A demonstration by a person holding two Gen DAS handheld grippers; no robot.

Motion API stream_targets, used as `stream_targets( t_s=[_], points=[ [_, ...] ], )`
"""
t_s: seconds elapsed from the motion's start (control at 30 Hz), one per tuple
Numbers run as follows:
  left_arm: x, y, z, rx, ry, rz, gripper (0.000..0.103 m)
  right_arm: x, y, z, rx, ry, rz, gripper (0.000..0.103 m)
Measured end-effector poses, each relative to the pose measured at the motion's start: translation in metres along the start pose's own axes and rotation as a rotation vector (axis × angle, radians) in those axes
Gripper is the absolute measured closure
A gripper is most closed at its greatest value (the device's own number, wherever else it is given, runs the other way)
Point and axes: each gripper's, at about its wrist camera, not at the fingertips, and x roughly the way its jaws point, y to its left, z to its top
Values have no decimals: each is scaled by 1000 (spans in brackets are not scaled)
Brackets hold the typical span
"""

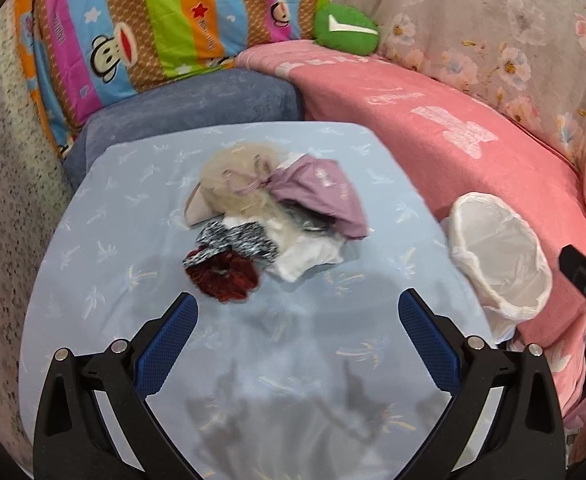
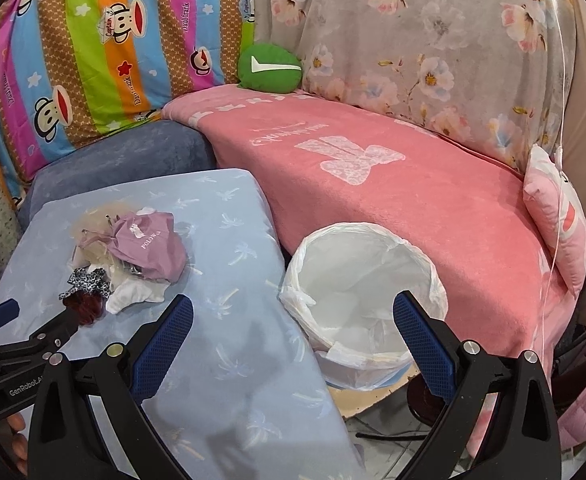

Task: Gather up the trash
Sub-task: 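Grasp the dark red scrunchie with the left tool while the right tool grasps the leopard scarf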

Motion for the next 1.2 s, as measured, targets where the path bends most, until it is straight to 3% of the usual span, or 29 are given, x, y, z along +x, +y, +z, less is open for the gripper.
stream_targets(
  t_s=[0.43,0.73,0.83,0.97,1.0,1.1,1.2],
  points=[
    [60,81,-6,-140,110,20,7,50,63,11,0,25,124,6],
    [93,113,-3,-264,185,-66,29,81,112,8,-35,79,212,7],
    [101,111,-1,-259,188,-102,40,90,130,6,-49,103,258,15],
    [116,111,-2,-262,217,-156,67,102,155,4,-65,142,323,30],
    [114,111,-2,-257,206,-171,78,106,162,3,-75,154,339,35],
    [109,114,0,-255,202,-203,87,116,181,-1,-105,184,379,44],
    [104,123,1,-249,189,-211,89,125,199,-6,-127,216,414,47]
  ],
)
